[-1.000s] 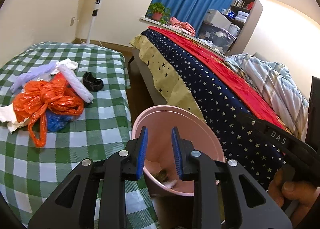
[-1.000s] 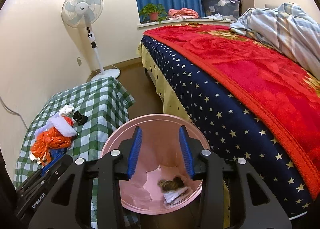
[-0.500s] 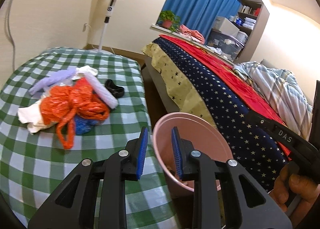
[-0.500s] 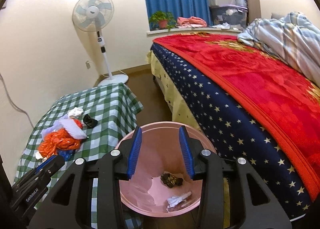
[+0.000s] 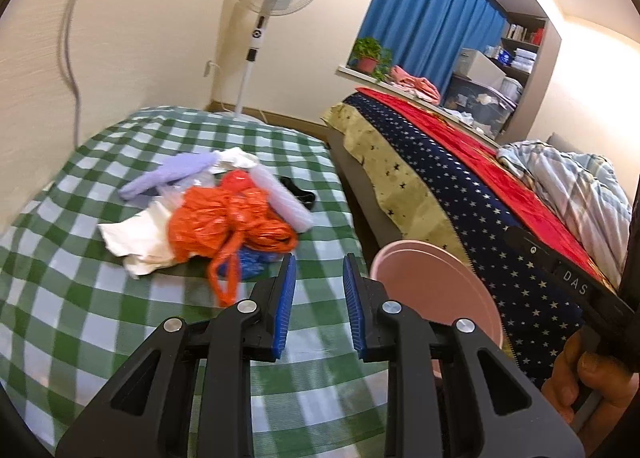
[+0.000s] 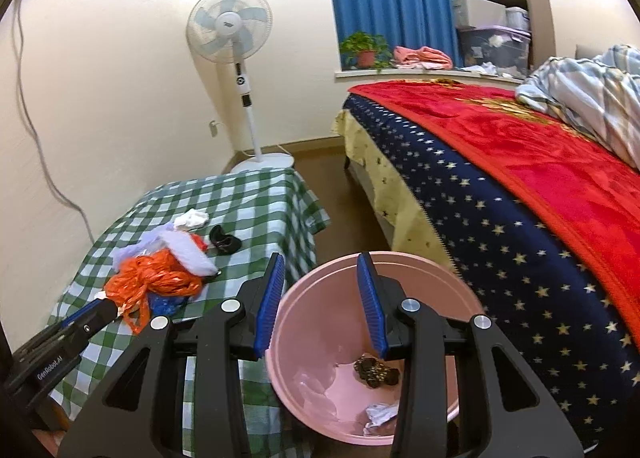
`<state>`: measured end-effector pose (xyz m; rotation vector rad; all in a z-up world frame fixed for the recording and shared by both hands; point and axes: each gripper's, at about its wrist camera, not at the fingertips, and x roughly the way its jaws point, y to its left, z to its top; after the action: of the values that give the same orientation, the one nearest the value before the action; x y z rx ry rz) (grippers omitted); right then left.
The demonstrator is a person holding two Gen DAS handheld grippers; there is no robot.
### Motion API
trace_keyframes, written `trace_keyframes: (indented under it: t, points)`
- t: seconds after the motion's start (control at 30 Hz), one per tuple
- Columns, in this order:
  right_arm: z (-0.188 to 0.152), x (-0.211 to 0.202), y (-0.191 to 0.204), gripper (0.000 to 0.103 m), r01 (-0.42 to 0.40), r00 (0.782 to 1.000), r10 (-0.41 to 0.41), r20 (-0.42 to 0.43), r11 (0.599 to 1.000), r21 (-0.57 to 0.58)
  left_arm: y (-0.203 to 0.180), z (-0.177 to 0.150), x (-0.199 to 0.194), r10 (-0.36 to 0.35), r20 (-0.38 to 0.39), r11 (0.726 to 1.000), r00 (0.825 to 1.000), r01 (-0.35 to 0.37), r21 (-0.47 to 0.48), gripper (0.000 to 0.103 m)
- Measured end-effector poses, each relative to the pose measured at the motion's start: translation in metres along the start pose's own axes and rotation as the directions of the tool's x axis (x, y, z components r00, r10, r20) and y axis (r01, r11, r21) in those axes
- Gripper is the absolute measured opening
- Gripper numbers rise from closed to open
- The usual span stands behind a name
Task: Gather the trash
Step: 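Move both open tools back toward the trash pile, then grasp the orange plastic bag with the left tool while the right tool grasps the white bubble wrap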
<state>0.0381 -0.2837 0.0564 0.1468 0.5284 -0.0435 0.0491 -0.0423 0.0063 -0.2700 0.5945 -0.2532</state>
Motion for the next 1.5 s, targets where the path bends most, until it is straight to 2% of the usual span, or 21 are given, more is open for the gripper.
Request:
trace_keyframes:
  t: [0.53,0.83,1.3,1.37,1.43,1.5]
  points:
    - [-0.022,0.035,0.055,0.037,-0.114,0.993,0.113,-0.023,0.992,-0.044,0.043,0.003,-0.010,0.143,0.033,0.989,0.989,-0.141,-0.037,0.025]
    - [-0.021,0.057,0.074,0.037,-0.162,0.986,0.160,-0.036,0.985,-0.055,0.053,0.009,0.000,0.182,0.050,0.983,0.982,-0.180,-0.044,0.025]
    - [-0.018,0.105,0.099,0.038,-0.200,0.978,0.194,-0.073,0.975,-0.093,0.067,0.014,0.030,0.217,0.014,0.973,0.976,-0.214,-0.090,0.025]
    - [-0.017,0.113,0.103,0.040,-0.207,0.976,0.199,-0.083,0.973,-0.104,0.069,0.014,0.034,0.221,0.005,0.971,0.975,-0.219,-0.093,0.026]
    - [-0.017,0.121,0.106,0.040,-0.217,0.974,0.208,-0.094,0.970,-0.106,0.072,0.013,0.039,0.225,-0.005,0.969,0.974,-0.224,-0.103,0.036]
    - [-0.018,0.129,0.110,0.045,-0.227,0.971,0.216,-0.107,0.968,-0.110,0.075,0.013,0.042,0.226,-0.013,0.968,0.974,-0.226,-0.112,0.037]
